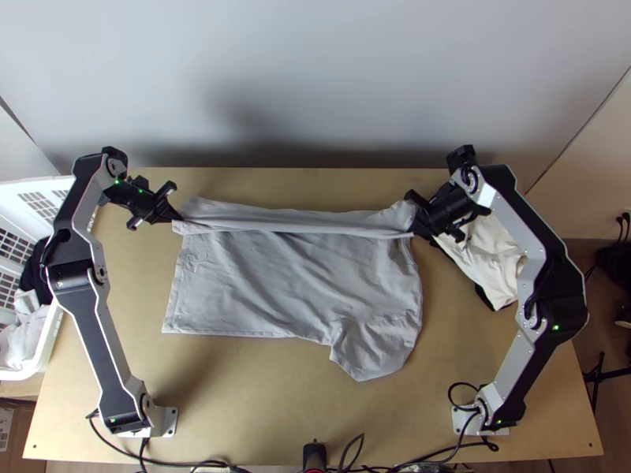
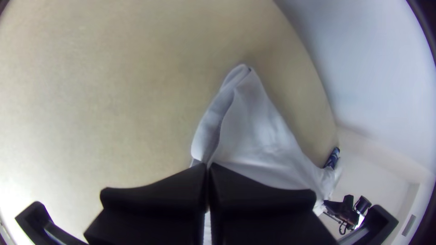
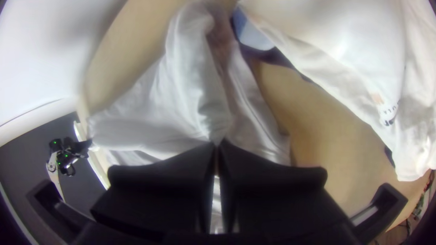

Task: Fold the t-shirt

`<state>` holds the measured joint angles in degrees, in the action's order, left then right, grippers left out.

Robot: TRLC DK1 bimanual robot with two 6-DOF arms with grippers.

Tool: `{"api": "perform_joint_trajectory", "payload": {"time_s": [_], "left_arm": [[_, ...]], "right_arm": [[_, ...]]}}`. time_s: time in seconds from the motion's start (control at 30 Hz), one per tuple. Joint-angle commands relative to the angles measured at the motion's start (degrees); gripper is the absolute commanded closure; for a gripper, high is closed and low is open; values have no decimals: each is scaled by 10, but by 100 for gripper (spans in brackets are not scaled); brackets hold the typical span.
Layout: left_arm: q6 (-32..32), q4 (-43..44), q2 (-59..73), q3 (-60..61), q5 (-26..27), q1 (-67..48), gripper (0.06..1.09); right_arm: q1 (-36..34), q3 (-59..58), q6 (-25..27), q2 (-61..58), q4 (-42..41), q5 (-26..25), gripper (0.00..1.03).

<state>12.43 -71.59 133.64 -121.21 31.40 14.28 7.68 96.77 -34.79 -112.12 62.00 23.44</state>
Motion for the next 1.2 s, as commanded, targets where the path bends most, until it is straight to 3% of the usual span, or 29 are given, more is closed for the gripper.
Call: {"api": "perform_joint_trajectory", "payload": {"time_s": [0.0, 0.43, 0.57, 0.6, 0.67, 0.7, 0.73, 0.77, 0.8, 0.83, 0.93, 1.07, 1.17], "left_arm": [[-24, -2, -21, 18, 2, 0, 105], [-45, -33, -67, 67, 5, -36, 105], [-50, -33, -75, 69, 31, -36, 104], [-51, -33, -77, 69, 45, -36, 86], [-75, -43, -84, 69, 58, -36, 41], [-88, -46, -89, 69, 57, -36, 31], [-91, -44, -94, 69, 57, -38, 9], [-92, -44, -96, 69, 58, -39, 10], [-93, -44, -101, 69, 57, -40, 10], [-93, -44, -103, 70, 57, -40, 10], [-91, -44, -106, 69, 58, -37, 10], [-103, -80, -130, 69, 58, -26, 10], [-157, -105, -212, 128, 58, -12, 10]], "right_arm": [[12, -55, 18, 30, 5, -41, 100], [60, -113, 17, 54, 8, -80, 100], [59, -117, 25, 49, -32, -81, 100], [57, -115, 31, 48, -43, -81, 100], [50, -116, 32, 49, -65, -81, 100], [48, -115, 34, 49, -78, -80, 93], [46, -116, 31, 51, -80, -80, 73], [47, -117, 30, 51, -80, -80, 52], [48, -115, 32, 51, -81, -80, 21], [51, -113, 46, 47, -86, -81, 2], [61, -107, 82, 43, -73, -106, 4], [50, -105, 88, 73, -21, -118, 4], [34, -155, 123, 167, -12, -116, 4]]}}
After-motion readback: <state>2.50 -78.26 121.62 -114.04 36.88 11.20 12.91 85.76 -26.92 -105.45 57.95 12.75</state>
